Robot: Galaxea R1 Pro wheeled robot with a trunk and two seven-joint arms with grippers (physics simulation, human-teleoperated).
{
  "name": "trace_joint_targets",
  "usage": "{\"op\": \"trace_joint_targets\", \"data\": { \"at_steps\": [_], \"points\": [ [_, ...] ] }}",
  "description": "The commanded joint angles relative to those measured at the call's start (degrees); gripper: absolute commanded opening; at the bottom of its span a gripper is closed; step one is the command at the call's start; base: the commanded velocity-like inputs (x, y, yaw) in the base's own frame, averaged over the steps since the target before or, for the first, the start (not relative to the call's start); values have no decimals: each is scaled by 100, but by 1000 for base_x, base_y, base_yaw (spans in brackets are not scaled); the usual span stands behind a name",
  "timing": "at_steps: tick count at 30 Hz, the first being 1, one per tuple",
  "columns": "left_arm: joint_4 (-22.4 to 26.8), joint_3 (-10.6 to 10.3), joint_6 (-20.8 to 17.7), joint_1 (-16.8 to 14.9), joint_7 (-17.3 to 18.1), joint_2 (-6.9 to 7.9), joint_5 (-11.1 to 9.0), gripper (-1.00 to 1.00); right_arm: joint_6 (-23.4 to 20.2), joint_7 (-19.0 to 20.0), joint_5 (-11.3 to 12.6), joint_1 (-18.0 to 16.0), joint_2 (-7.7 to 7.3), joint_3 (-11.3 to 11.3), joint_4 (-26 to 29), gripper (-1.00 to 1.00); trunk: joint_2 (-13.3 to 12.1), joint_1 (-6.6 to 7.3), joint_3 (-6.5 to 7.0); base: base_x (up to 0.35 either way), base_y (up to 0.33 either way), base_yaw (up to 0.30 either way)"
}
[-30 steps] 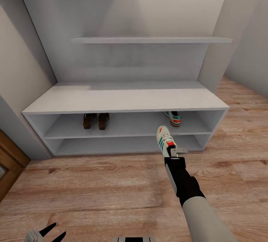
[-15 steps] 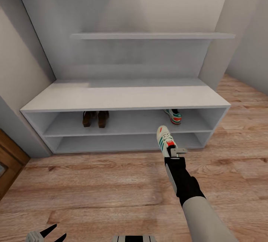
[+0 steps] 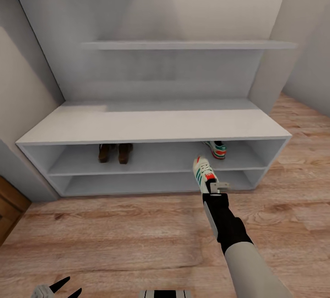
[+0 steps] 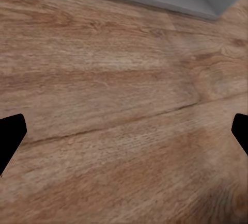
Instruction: Pick up the two gym shoes and the two sandals from the corridor floor and place them onto the hallstand (shoe rack) in the corridor, making sure they are on the rack and not on the floor. Arrange them so the two gym shoes are next to each other and the two sandals are next to each other.
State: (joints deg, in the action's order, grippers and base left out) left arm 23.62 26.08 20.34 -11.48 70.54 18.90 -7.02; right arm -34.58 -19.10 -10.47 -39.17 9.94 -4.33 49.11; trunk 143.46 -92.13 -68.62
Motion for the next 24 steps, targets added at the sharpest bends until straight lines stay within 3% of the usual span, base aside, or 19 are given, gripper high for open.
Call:
{"op": "trace_joint_targets", "data": {
  "at_steps": [1, 10, 17, 24],
  "points": [
    [-7, 13, 31, -4, 22, 0, -2, 100, -40, 20, -60, -3, 6, -15, 5, -100, 2, -1, -5, 104, 0, 0],
    [-12, 12, 26, -8, 21, 0, -2, 100, -40, 20, -60, -3, 6, -15, 25, -100, 2, -1, -5, 35, 0, 0],
    [-23, 26, 23, -9, 17, 0, -2, 100, -40, 20, -60, -3, 6, -15, 29, -100, 2, -1, -5, 233, 0, -13],
    [-32, 29, 22, -9, 19, 0, -2, 100, -40, 20, -60, -3, 6, -15, 36, -100, 2, -1, -5, 155, 0, -199]
  ]
}}
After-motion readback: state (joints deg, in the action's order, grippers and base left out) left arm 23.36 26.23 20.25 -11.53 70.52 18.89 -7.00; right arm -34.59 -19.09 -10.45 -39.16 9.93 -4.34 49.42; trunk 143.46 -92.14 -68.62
